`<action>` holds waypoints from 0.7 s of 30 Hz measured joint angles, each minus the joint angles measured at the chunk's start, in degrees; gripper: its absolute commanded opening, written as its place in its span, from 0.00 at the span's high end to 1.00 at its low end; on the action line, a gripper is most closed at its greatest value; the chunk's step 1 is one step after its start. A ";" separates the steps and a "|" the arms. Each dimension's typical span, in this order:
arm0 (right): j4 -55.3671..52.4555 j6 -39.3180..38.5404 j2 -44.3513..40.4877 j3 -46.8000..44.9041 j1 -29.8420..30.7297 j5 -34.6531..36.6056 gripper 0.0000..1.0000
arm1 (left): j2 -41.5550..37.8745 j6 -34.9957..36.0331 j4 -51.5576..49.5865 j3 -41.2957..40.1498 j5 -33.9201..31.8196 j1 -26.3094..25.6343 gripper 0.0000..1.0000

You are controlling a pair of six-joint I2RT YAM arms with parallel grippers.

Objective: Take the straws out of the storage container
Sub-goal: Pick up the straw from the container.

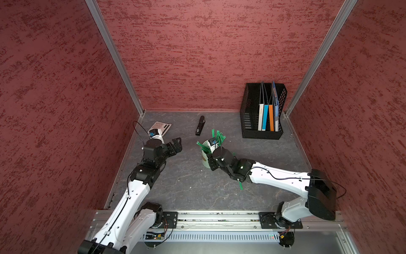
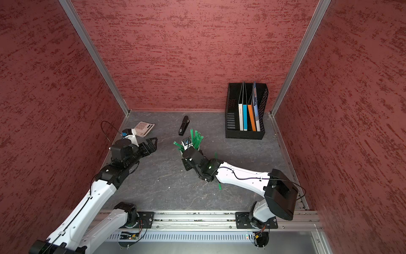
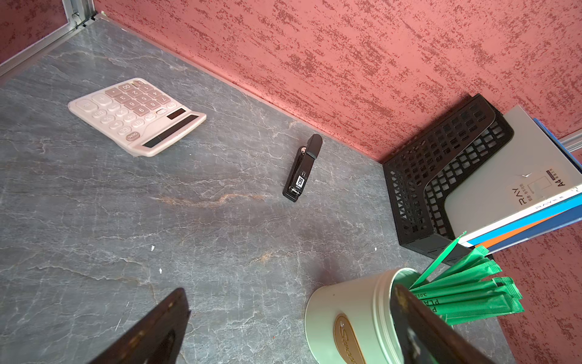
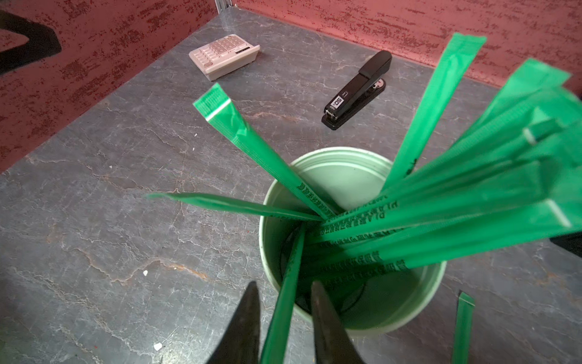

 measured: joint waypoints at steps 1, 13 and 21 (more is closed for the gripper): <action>0.02 -0.11 0.00 0.00 0.00 0.17 0.84 | 0.00 0.00 0.00 0.00 0.00 0.04 0.00; 0.15 -0.94 0.00 0.00 0.00 1.42 0.92 | 0.00 0.00 0.00 0.00 0.00 0.11 0.00; 0.20 -2.23 -0.17 0.13 -0.02 2.54 0.97 | -0.04 0.00 0.02 -0.15 0.00 0.11 0.00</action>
